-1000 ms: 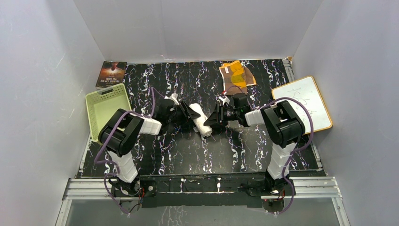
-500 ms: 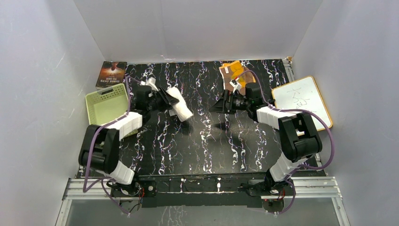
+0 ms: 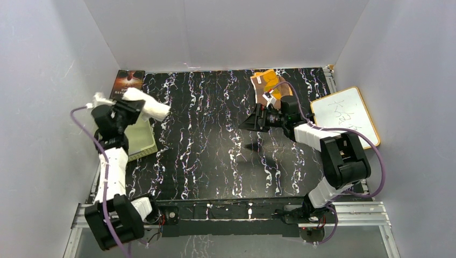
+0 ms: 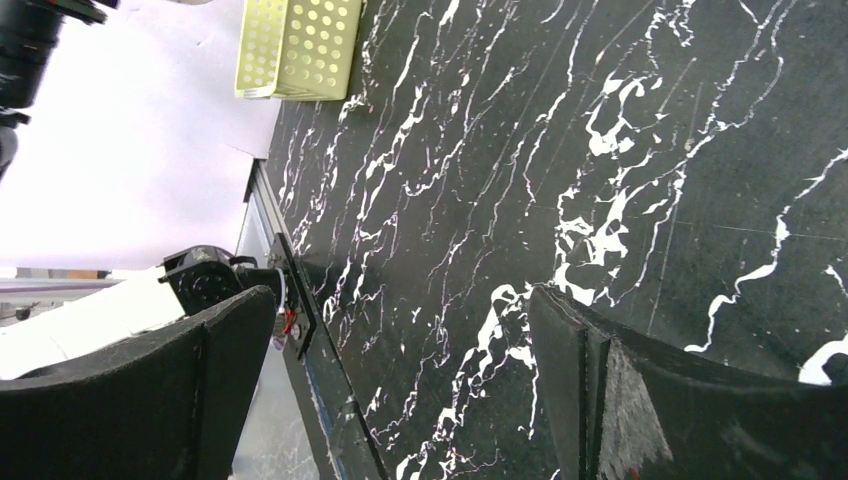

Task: Roll the towels
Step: Pick up the towel at the center of the board, then place the towel in the bin.

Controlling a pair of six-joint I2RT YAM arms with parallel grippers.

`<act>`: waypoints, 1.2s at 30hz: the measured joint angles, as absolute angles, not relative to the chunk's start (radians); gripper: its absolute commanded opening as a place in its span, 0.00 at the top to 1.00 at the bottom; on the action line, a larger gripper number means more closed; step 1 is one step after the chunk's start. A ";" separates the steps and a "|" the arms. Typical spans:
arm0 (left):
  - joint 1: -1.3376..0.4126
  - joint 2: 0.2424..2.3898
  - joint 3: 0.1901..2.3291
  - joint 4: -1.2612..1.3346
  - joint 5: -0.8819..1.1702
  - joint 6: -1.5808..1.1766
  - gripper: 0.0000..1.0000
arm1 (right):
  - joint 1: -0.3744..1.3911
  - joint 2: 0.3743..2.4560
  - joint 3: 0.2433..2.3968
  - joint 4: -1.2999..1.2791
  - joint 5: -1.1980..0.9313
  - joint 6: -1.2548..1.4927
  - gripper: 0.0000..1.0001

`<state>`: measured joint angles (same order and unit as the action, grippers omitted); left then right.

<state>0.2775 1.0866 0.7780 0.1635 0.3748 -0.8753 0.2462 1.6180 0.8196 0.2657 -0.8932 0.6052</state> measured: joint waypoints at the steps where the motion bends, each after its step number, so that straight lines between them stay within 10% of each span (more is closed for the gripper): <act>1: 0.329 1.061 0.748 0.183 0.369 -0.908 0.74 | 0.249 1.612 0.819 0.265 -0.893 0.608 0.02; 9: 0.556 1.086 0.540 0.377 0.296 -1.180 0.75 | 0.279 1.553 0.785 0.273 -0.908 0.625 0.02; 36: 0.524 1.734 0.630 0.977 0.085 -1.332 0.74 | 0.294 1.490 0.659 0.325 -0.963 0.630 0.02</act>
